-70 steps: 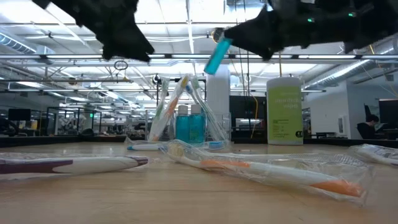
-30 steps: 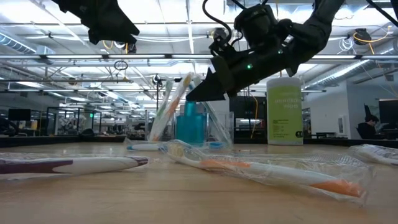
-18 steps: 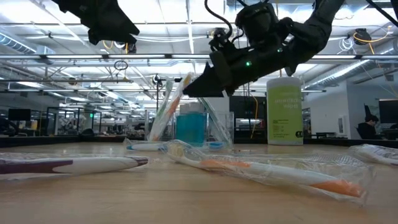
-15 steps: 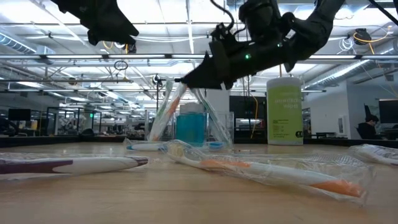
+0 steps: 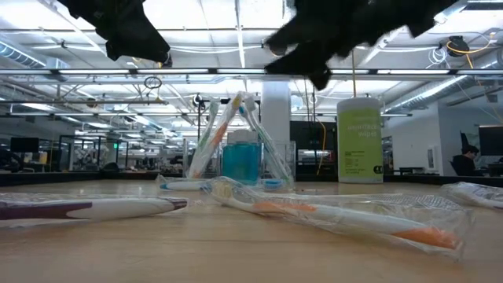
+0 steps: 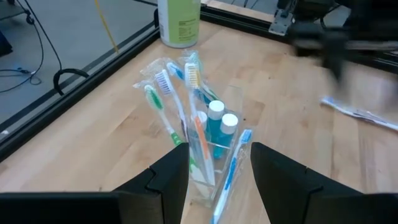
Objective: Pick & Place toothbrushing station
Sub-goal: Put the right purple toothbrush into the transparent organizer
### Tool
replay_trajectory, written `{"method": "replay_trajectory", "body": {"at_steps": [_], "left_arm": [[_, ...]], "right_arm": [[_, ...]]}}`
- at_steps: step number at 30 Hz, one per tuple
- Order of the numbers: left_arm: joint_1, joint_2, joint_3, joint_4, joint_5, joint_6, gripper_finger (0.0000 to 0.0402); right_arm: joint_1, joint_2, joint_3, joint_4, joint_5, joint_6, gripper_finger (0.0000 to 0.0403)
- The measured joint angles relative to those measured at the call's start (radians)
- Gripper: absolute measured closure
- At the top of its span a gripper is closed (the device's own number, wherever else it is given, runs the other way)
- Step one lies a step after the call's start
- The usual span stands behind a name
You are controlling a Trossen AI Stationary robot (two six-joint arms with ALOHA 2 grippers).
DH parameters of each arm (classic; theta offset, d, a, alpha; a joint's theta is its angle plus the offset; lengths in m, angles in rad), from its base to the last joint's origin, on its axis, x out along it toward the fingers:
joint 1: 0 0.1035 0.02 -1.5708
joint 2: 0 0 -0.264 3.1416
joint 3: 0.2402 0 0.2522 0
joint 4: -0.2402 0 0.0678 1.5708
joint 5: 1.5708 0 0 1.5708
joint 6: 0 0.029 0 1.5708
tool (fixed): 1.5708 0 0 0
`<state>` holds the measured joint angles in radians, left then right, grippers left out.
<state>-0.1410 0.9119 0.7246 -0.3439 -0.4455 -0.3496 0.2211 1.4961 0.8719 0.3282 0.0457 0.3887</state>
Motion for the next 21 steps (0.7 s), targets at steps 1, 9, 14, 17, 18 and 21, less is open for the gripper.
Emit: {"method": "replay_trajectory", "body": {"at_steps": [1, 9, 14, 17, 18, 21], "left_arm": [[0.000, 0.000, 0.000, 0.000, 0.000, 0.000, 0.0222], [0.005, 0.000, 0.000, 0.006, -0.015, -0.005, 0.0222], [0.005, 0.000, 0.000, 0.008, -0.031, -0.030, 0.0222], [0.005, 0.000, 0.000, 0.008, -0.031, -0.031, 0.0222], [0.005, 0.000, 0.000, 0.008, -0.031, -0.031, 0.0222], [0.005, 0.000, 0.000, 0.010, -0.034, -0.030, 0.0222]], "right_arm": [[0.034, -0.012, 0.000, -0.003, -0.043, 0.091, 0.0202], [0.238, -0.023, 0.000, -0.217, -0.131, 0.575, 0.0215], [0.280, -0.023, 0.000, -0.517, -0.244, 0.858, 0.0226], [0.289, -0.023, 0.000, -0.640, -0.254, 0.994, 0.0232], [0.291, -0.023, 0.000, -0.677, -0.245, 1.016, 0.0234], [0.291, -0.023, 0.000, -0.779, -0.184, 1.078, 0.0237]]}}
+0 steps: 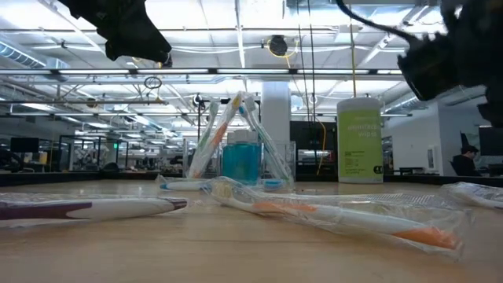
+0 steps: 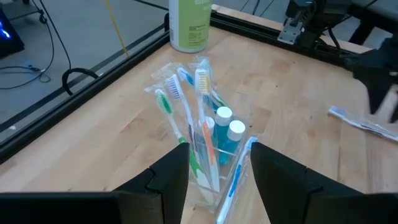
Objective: Pick & Place toothbrushing station
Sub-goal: Put the right purple toothbrush into the transparent organizer
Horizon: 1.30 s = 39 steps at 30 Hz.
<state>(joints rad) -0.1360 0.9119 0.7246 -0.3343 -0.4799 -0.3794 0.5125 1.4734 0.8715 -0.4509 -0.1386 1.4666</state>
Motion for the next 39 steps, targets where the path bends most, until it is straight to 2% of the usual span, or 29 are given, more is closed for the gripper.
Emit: {"method": "replay_trajectory", "body": {"at_steps": [5, 9, 18, 27, 39], "left_arm": [[0.000, 0.000, 0.000, 0.005, -0.001, 0.022, 0.0222], [0.000, 0.000, 0.000, 0.021, -0.001, 0.042, 0.0222], [0.000, 0.000, 0.000, 0.033, -0.002, 0.044, 0.0222], [0.000, 0.000, 0.000, 0.031, -0.001, 0.037, 0.0222], [0.000, 0.000, 0.000, 0.022, -0.001, 0.034, 0.0222]], "right_arm": [[-0.017, 0.000, 0.000, -0.101, 0.133, 0.078, 0.0235], [-0.042, 0.000, -0.015, -0.095, 0.183, 0.077, 0.0234], [-0.058, -0.001, -0.130, 0.020, 0.165, 0.127, 0.0239], [-0.060, 0.000, -0.132, 0.032, 0.169, 0.082, 0.0256], [-0.061, 0.003, -0.134, 0.069, 0.203, 0.003, 0.0333]]}}
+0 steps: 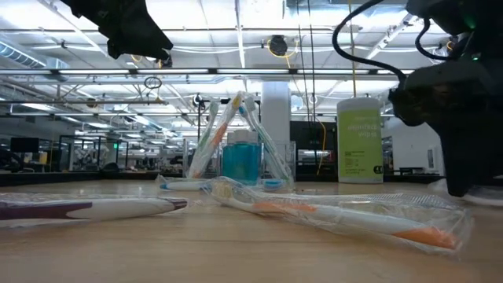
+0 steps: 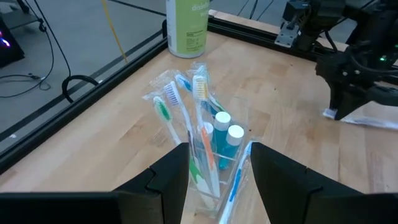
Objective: Pick & Place toothbrushing station
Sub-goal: Put the right purple toothbrush into the transparent organizer
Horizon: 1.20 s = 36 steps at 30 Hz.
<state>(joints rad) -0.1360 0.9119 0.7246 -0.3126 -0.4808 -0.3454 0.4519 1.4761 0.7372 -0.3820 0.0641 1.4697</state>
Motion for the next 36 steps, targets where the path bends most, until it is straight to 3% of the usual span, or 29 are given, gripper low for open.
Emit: {"method": "replay_trajectory", "body": {"at_steps": [13, 30, 36], "left_arm": [[0.000, 0.000, 0.000, 0.000, 0.000, 0.019, 0.0222], [0.000, 0.000, 0.000, 0.000, 0.001, 0.036, 0.0222], [0.000, 0.000, 0.000, -0.001, 0.001, 0.029, 0.0222]], "right_arm": [[-0.054, 0.000, 0.000, 0.297, 0.073, -0.251, 0.0366], [-0.355, -0.001, 0.000, 1.199, 0.065, -1.094, 0.0367], [-0.474, -0.002, 0.002, 1.318, 0.066, -1.293, 0.0367]]}}
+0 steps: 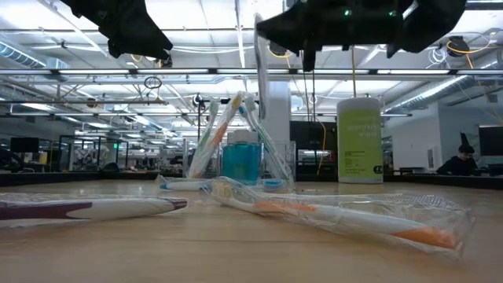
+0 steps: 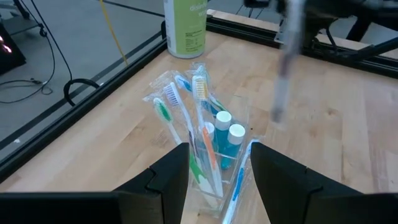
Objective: Pick & Place toothbrushing station
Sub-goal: Put the right purple toothbrush into the transparent organizer
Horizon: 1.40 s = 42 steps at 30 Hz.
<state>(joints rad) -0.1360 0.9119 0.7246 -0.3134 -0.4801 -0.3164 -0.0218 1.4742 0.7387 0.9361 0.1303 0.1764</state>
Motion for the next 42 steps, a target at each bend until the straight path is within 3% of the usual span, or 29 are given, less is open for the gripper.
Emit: {"method": "replay_trajectory", "body": {"at_steps": [10, 20, 28, 32, 42], "left_arm": [[0.000, 0.023, -0.001, -0.006, 0.018, -0.010, 0.0222], [-0.025, 0.105, -0.002, -0.006, 0.045, -0.117, 0.0222], [-0.083, 0.117, -0.003, -0.041, 0.239, -0.278, 0.0222], [-0.133, 0.117, -0.003, -0.163, 0.317, -0.430, 0.0222], [-0.273, 0.117, -0.003, -0.551, 0.406, -0.970, 0.0222]], "right_arm": [[-0.168, 0.000, 0.000, -0.058, 0.001, -0.031, 0.0367], [-0.180, 0.000, 0.000, -0.331, -0.001, -0.028, 0.0367], [-0.177, 0.000, 0.000, -0.409, -0.034, -0.095, 0.0364], [-0.176, 0.000, 0.000, -0.427, -0.106, -0.140, 0.0338], [-0.176, 0.000, 0.000, -0.426, -0.106, -0.138, 0.0234]]}}
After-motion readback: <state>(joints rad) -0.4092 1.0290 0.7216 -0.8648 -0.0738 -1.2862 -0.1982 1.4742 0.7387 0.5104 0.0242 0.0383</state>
